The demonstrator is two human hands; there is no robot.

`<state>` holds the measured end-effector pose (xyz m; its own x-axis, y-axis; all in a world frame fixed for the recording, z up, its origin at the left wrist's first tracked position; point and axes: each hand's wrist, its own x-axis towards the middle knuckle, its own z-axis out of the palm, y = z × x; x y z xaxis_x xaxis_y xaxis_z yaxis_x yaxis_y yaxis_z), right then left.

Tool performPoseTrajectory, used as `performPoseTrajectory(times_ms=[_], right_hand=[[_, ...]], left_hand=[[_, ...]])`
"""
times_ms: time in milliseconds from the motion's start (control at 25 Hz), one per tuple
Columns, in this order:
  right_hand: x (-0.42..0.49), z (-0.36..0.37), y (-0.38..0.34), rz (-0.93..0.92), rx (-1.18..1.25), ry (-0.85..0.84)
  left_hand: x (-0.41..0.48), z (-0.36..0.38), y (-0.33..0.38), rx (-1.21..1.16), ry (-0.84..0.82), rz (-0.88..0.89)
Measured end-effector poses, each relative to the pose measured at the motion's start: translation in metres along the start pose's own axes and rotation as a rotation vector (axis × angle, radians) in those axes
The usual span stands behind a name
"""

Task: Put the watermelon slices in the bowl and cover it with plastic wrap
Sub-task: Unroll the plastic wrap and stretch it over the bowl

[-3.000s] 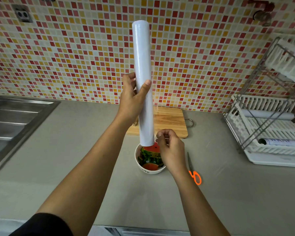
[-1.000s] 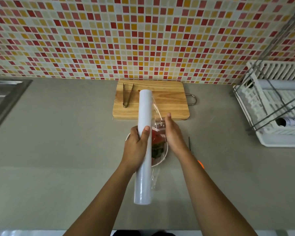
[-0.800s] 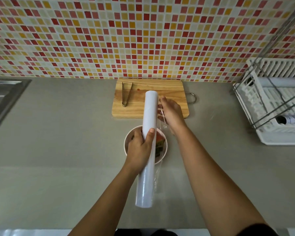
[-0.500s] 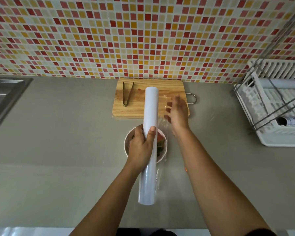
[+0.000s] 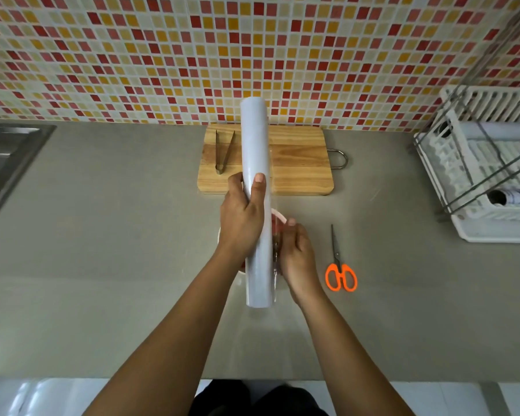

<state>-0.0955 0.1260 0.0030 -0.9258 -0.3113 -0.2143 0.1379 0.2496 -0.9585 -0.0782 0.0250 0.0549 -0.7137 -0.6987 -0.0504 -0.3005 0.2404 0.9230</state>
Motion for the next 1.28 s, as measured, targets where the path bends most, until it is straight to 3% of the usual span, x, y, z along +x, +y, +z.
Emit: performPoseTrajectory(times_ms=[240,400,520,600,680,1000,1280], right_hand=[[0.002,-0.012,0.002,-0.183,-0.07,0.115],[0.004,-0.025,0.008,-0.062,-0.096,0.187],[0.015,-0.031,-0.002,0.292,0.124,-0.097],[0.027,-0.029,-0.013,0.384,0.247,-0.248],[0.035,-0.024,-0.019,0.363,0.229,-0.26],[0.035,-0.002,-0.002,0.104,0.045,0.118],[0.04,-0.015,0.007,-0.085,-0.147,0.173]], left_hand=[[0.004,0.003,0.004,-0.005,-0.018,0.007],[-0.001,0.006,0.005,-0.034,-0.045,-0.041],[-0.008,0.013,0.005,-0.009,-0.073,-0.052],[-0.013,0.017,0.003,0.059,-0.075,-0.041],[-0.016,0.018,0.0,0.101,-0.058,-0.041],[-0.02,0.018,-0.003,0.114,-0.032,-0.132],[-0.017,0.012,-0.01,0.086,0.012,-0.178]])
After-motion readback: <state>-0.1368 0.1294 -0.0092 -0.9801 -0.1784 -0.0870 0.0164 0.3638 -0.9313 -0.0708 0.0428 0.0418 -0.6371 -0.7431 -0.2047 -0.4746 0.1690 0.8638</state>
